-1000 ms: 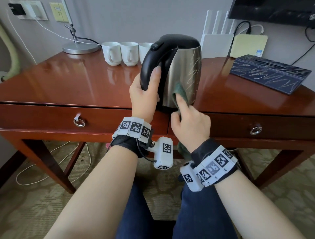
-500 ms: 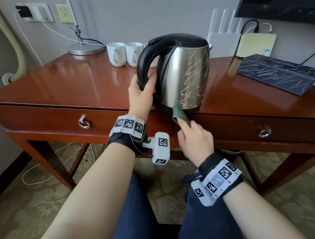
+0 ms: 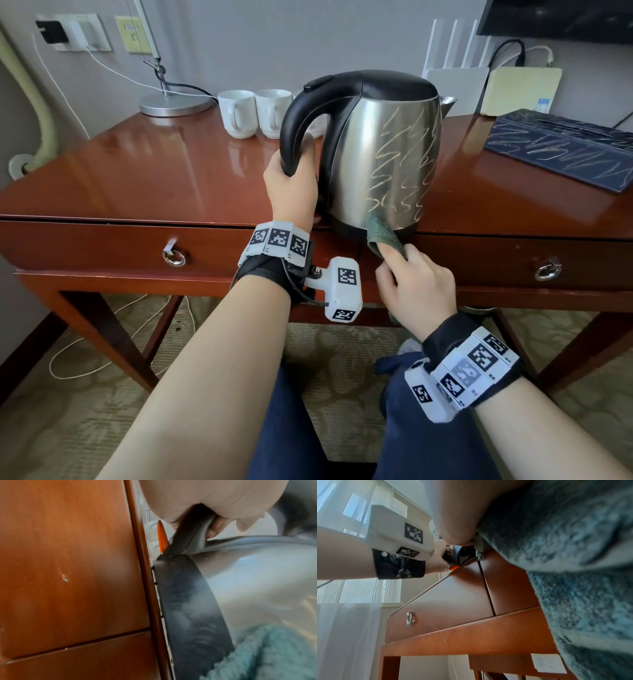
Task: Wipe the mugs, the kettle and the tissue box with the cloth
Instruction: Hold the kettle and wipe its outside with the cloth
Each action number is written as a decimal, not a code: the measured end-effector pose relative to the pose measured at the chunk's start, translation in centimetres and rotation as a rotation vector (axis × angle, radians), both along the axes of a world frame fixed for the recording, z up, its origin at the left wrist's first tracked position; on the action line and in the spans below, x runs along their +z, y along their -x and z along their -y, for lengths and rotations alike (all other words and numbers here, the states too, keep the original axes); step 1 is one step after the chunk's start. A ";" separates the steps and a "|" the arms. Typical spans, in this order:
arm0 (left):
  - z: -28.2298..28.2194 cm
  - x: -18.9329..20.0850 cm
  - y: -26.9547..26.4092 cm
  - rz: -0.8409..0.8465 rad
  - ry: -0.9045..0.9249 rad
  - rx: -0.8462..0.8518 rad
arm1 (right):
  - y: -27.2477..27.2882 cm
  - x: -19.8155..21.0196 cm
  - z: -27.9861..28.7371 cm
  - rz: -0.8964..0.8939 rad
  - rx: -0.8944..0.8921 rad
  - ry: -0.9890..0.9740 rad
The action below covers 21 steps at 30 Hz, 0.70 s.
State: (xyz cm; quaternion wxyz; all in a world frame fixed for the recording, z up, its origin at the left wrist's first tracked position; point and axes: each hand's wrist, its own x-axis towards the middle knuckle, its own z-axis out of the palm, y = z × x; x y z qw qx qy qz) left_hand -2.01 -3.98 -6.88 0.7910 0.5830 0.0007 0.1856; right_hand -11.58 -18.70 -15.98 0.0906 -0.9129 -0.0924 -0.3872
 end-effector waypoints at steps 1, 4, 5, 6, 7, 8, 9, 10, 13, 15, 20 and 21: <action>0.0 0.0 0.1 -0.002 -0.001 0.001 | 0.1 -0.3 0.1 -0.009 0.010 0.000; 0.0 0.2 0.2 0.004 -0.005 0.006 | 0.3 -0.7 0.0 -0.037 0.058 -0.005; 0.0 0.2 0.2 0.008 -0.007 0.009 | 0.3 -0.6 -0.1 -0.048 0.077 0.001; 0.0 0.2 0.2 0.011 -0.009 0.013 | 0.3 -0.3 -0.3 -0.057 0.091 0.012; 0.0 0.1 0.2 0.012 -0.011 0.016 | 0.1 0.1 -0.5 -0.065 0.101 0.025; 0.0 0.1 0.2 0.013 -0.014 0.016 | 0.0 0.6 -0.7 -0.067 0.103 0.035; 0.0 0.1 0.1 0.012 -0.015 0.014 | -0.1 1.1 -0.7 -0.060 0.097 0.042; -0.1 0.0 0.0 0.013 -0.019 0.013 | -0.2 1.5 -0.7 -0.046 0.087 0.044; -0.1 0.0 -0.1 0.025 -0.036 0.021 | -0.1 2.1 0.2 0.005 0.047 0.013; -0.1 -0.1 -0.2 0.026 -0.035 0.020 | 0.1 1.7 0.8 0.018 0.028 -0.010; 0.0 0.0 -0.2 0.028 -0.040 0.021 | 0.2 0.1 0.9 -0.020 0.056 -0.036; 0.0 -0.1 -0.2 0.027 -0.040 0.019 | 0.3 0.0 0.7 -0.029 0.076 -0.039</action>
